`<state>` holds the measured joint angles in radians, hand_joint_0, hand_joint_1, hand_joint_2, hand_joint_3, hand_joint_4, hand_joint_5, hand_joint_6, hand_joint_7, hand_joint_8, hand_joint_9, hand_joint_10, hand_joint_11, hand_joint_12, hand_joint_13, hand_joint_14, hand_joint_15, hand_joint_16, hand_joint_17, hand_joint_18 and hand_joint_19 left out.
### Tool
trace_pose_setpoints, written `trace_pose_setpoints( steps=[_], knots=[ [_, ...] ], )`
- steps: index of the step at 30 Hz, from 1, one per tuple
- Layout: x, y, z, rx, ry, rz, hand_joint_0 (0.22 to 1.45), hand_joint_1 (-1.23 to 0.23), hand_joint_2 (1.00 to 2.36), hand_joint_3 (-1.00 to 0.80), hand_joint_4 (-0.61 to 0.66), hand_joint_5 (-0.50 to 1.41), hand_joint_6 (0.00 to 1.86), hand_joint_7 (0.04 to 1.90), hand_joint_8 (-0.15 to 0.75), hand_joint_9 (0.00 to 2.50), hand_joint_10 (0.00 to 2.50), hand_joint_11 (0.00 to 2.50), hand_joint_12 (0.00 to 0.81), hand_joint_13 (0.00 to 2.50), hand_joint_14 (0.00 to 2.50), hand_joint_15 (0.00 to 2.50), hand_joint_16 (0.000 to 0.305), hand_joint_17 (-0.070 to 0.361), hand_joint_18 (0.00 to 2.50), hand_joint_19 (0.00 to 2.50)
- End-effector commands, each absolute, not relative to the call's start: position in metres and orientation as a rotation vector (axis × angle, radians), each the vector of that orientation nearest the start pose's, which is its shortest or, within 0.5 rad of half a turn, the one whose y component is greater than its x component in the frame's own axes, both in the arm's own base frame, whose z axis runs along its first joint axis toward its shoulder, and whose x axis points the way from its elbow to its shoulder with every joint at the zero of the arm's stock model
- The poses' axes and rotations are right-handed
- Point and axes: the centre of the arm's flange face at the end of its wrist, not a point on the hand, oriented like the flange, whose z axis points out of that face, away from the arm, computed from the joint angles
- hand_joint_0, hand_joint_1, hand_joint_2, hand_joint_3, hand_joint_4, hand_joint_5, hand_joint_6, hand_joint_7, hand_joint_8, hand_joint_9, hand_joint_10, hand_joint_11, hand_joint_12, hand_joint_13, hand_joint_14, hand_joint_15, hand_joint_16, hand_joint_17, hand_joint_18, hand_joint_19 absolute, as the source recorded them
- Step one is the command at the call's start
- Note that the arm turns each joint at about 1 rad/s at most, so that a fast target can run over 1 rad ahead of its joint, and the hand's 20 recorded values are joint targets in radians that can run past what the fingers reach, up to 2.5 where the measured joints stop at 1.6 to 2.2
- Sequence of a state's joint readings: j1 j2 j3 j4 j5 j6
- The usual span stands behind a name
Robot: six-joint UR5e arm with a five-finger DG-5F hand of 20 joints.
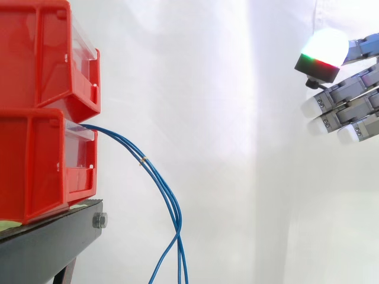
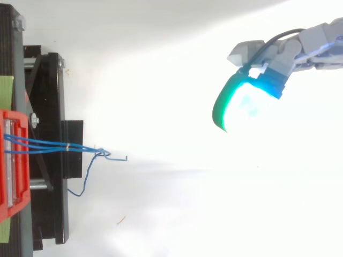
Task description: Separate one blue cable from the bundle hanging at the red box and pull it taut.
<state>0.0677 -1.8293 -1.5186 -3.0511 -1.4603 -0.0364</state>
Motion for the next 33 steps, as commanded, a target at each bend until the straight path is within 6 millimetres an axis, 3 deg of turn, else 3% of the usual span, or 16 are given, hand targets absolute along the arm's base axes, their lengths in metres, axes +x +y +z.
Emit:
trace_pose_setpoints(
  steps=[1,33],
  knots=[
    [0.5876,-0.1049,0.383,1.277,1.285,1.088,0.48,-0.62,1.0,-0.5,0.17,-0.28,0.5,0.71,0.257,0.06,0.0,0.0,0.36,0.0,0.0,0.03,0.066,0.149,0.0,0.08],
    [0.5869,-0.104,0.3812,1.285,1.294,1.083,0.51,-0.61,1.0,-0.5,0.19,-0.26,0.5,0.73,0.26,0.1,0.0,0.01,0.351,0.0,0.0,0.03,0.063,0.141,0.0,0.1]
  ],
)
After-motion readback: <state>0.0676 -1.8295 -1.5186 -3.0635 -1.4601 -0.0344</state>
